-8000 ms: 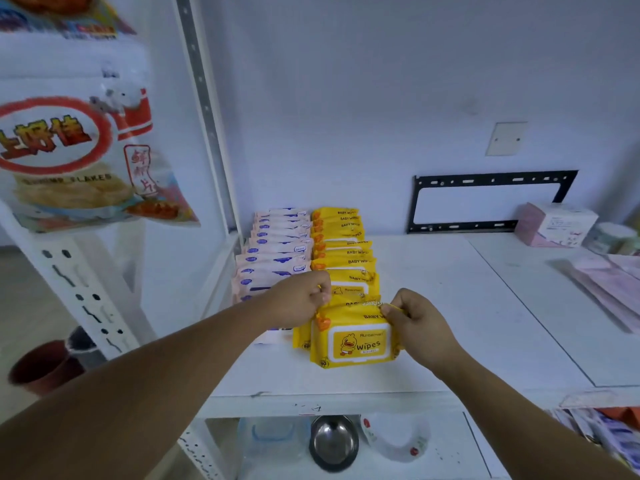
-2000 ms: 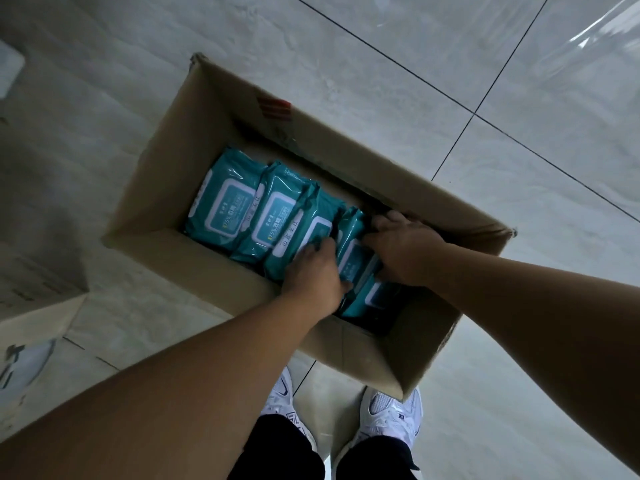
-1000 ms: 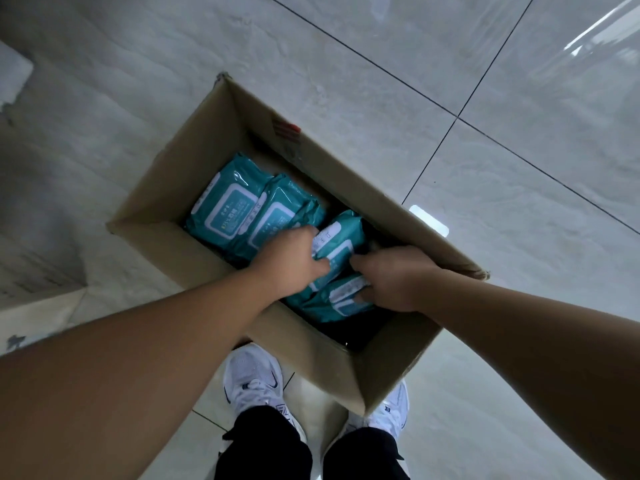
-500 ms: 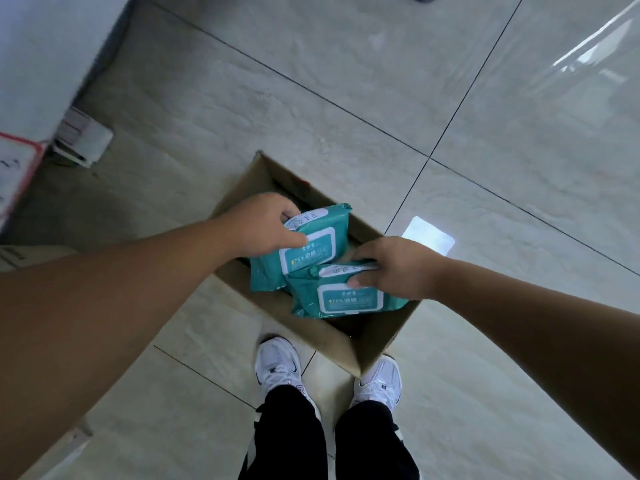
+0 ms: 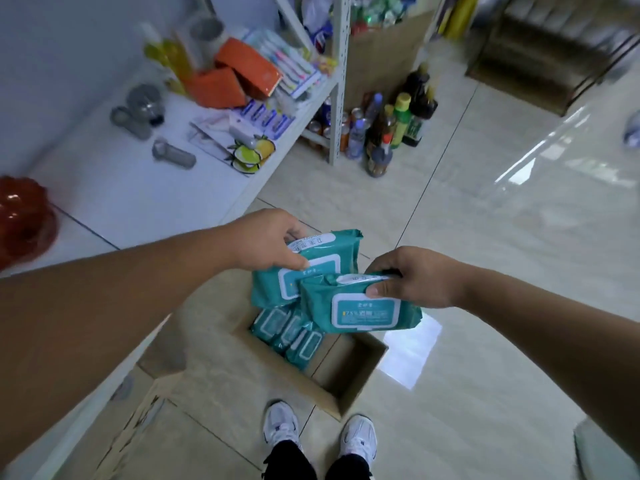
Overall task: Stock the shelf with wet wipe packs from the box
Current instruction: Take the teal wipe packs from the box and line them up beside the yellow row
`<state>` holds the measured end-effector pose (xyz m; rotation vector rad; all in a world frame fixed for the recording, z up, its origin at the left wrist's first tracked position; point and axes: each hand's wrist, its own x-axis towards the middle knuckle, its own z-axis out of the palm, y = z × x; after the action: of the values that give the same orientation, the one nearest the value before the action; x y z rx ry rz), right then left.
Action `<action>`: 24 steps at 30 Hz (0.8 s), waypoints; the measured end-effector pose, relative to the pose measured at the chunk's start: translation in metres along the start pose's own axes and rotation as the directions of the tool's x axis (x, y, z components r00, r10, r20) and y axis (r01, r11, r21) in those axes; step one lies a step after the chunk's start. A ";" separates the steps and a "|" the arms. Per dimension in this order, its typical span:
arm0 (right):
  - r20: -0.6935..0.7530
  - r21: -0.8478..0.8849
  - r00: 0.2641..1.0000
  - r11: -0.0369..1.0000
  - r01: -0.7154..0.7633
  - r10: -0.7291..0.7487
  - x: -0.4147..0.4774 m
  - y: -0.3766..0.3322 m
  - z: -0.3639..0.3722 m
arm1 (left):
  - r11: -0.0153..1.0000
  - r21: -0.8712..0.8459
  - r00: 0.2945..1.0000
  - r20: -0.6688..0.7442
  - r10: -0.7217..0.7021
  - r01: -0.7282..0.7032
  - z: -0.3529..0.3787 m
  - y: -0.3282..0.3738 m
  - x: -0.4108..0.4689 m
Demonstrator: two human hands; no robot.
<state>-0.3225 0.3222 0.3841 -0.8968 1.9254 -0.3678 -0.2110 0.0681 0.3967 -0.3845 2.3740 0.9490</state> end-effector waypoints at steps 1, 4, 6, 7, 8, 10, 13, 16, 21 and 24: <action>-0.011 -0.016 1.000 1.000 0.006 -0.007 -0.017 -0.014 -0.017 | 1.000 0.002 1.000 -0.008 0.009 -0.009 -0.019 0.016 -0.016; -0.050 -0.055 0.998 0.998 0.043 -0.046 -0.068 -0.059 -0.066 | 0.999 0.039 0.998 -0.058 0.030 -0.028 -0.075 0.059 -0.067; -0.068 -0.062 0.995 0.995 0.072 -0.076 -0.101 -0.090 -0.096 | 0.998 0.049 0.995 -0.089 0.040 -0.036 -0.107 0.086 -0.106; -0.078 -0.060 0.992 0.994 0.091 -0.096 -0.117 -0.106 -0.110 | 0.998 0.056 0.993 -0.109 0.043 -0.037 -0.122 0.099 -0.127; -0.090 -0.059 0.989 0.992 0.116 -0.121 -0.133 -0.123 -0.123 | 0.997 0.064 0.990 -0.133 0.045 -0.037 -0.137 0.112 -0.148; -0.111 -0.064 0.977 0.983 0.173 -0.180 -0.161 -0.158 -0.145 | 0.997 0.073 0.982 -0.182 0.043 -0.030 -0.164 0.133 -0.190; -0.118 -0.079 0.954 0.960 0.268 -0.276 -0.191 -0.212 -0.170 | 0.995 0.096 0.961 -0.273 0.032 -0.006 -0.197 0.159 -0.252; -0.104 -0.115 0.919 0.922 0.369 -0.380 -0.211 -0.268 -0.184 | 0.987 0.151 0.931 -0.365 0.007 0.052 -0.225 0.174 -0.315; -0.053 -0.194 0.838 0.828 0.525 -0.544 -0.229 -0.360 -0.191 | 0.982 0.133 0.859 -0.510 -0.046 0.131 -0.259 0.168 -0.417; -0.018 -0.226 0.792 0.774 0.591 -0.610 -0.232 -0.413 -0.184 | 0.988 0.050 0.803 -0.589 -0.090 0.148 -0.267 0.151 -0.474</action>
<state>-0.2347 0.1853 0.8657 -1.6762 1.7331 -0.5945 0.0029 0.0159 0.9166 -0.8906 2.8869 0.7211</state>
